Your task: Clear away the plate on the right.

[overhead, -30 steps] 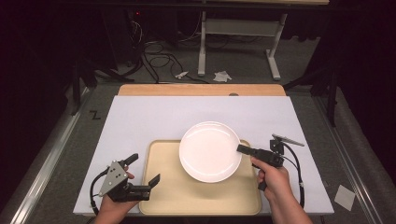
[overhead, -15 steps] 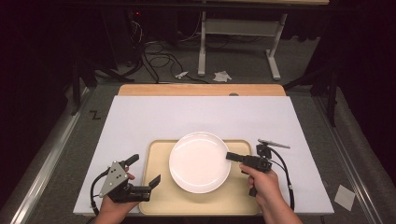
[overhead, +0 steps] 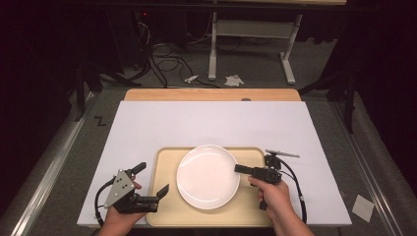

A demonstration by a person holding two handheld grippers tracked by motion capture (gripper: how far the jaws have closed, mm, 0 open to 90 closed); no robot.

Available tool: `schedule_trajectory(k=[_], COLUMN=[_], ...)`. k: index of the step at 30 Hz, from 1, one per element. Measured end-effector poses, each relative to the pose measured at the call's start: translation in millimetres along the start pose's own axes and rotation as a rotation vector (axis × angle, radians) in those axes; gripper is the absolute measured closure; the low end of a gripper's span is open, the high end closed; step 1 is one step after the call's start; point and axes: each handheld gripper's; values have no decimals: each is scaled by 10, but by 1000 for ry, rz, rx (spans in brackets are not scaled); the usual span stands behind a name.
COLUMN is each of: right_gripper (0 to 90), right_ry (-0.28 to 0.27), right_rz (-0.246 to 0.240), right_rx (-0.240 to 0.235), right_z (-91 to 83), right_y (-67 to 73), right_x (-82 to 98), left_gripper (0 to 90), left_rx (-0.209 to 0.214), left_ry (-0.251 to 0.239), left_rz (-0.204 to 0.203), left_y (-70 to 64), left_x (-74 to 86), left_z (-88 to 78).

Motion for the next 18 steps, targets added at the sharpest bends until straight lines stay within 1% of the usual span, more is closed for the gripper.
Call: schedule_trajectory(k=[4, 12, 16, 17, 18], right_gripper=[891, 890, 890, 889, 888], right_ry=[2, 7, 13, 22, 28], right_rz=[-10, -2, -14, -31, -42], right_rx=[12, 41, 62, 82, 88], right_z=[1, -18, -42, -47, -52], right_y=[-9, 2, 38, 59, 62], right_x=[7, 21, 8, 6, 7], left_gripper=[6, 6, 6, 6, 6], left_rx=[-1, 4, 12, 14, 14], left_ry=[-3, 0, 7, 8, 7], left_rz=[-3, 1, 7, 9, 10], left_y=[3, 5, 0, -3, -5], left_x=[0, -5, -4, -5, -5], left_z=[1, -1, 3, 4, 6])
Point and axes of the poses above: each handheld gripper's, and its own axes: z roughly forward along the jaws, x roughly out of its underside, y roughly to its left, and after that the axes turned 4 degrees about y, right-handed
